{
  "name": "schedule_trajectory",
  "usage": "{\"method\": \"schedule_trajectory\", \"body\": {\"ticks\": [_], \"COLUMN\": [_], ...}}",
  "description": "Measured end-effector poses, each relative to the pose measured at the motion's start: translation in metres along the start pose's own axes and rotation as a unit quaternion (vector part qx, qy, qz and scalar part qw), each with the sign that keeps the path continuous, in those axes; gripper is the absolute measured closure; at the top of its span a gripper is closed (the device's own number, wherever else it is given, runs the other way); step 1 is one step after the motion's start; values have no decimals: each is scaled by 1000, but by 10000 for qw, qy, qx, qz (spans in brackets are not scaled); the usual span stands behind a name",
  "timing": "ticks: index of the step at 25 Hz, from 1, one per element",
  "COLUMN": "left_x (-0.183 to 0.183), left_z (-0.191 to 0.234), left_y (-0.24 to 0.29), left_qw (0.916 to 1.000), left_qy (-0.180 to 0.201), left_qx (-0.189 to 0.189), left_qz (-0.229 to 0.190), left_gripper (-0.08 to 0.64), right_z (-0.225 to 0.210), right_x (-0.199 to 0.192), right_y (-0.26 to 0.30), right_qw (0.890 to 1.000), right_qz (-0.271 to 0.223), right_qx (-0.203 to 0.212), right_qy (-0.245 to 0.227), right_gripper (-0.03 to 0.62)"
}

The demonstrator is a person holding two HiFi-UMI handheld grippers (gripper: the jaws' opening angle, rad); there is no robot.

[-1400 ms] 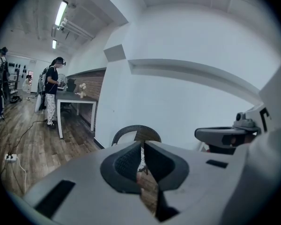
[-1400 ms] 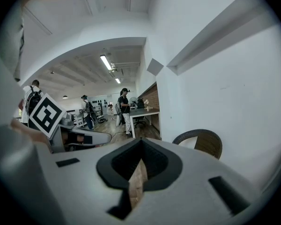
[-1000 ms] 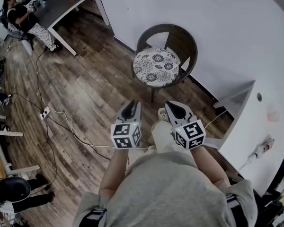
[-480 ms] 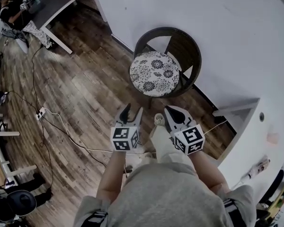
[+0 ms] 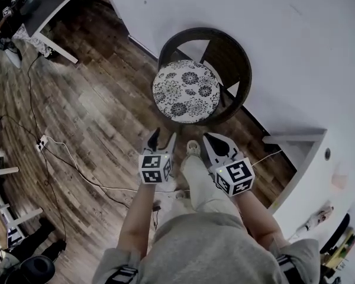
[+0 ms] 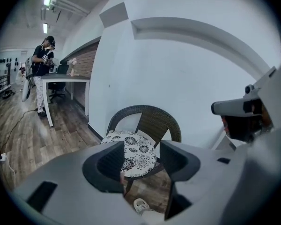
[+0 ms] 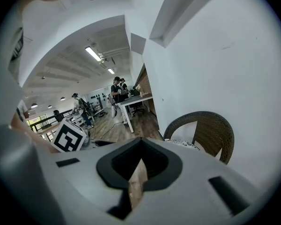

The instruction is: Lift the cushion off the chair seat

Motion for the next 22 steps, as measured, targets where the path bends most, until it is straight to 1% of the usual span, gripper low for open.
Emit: {"method": "schedule_trajectory", "body": {"ticks": [11, 17, 22], "left_x": [-64, -115, -147], "left_z": [20, 41, 55], "left_y": [80, 121, 151], "left_qw": [9975, 9932, 9885], "left_qy": [107, 314, 428], "left_qx": [-16, 38, 89], "left_qz": [700, 1122, 1448], "left_gripper": [334, 334, 334], "right_z": [-36, -56, -69], "right_x": [-37, -66, -88], "right_y": [43, 61, 74], "right_qw": [9994, 9985, 9973], "right_qz": [242, 383, 536], "right_qx": [50, 15, 9], "right_qy": [231, 394, 503], "right_gripper": [589, 589, 589]}}
Point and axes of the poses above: the fingertips, and each gripper's own axes: y forward along the fingers, z to its left, x out of its top, the point moved 9 cm from there along -y, backward along the fingers, and after that the axes turned 11 degrees about -z, right-handed, at the moved point
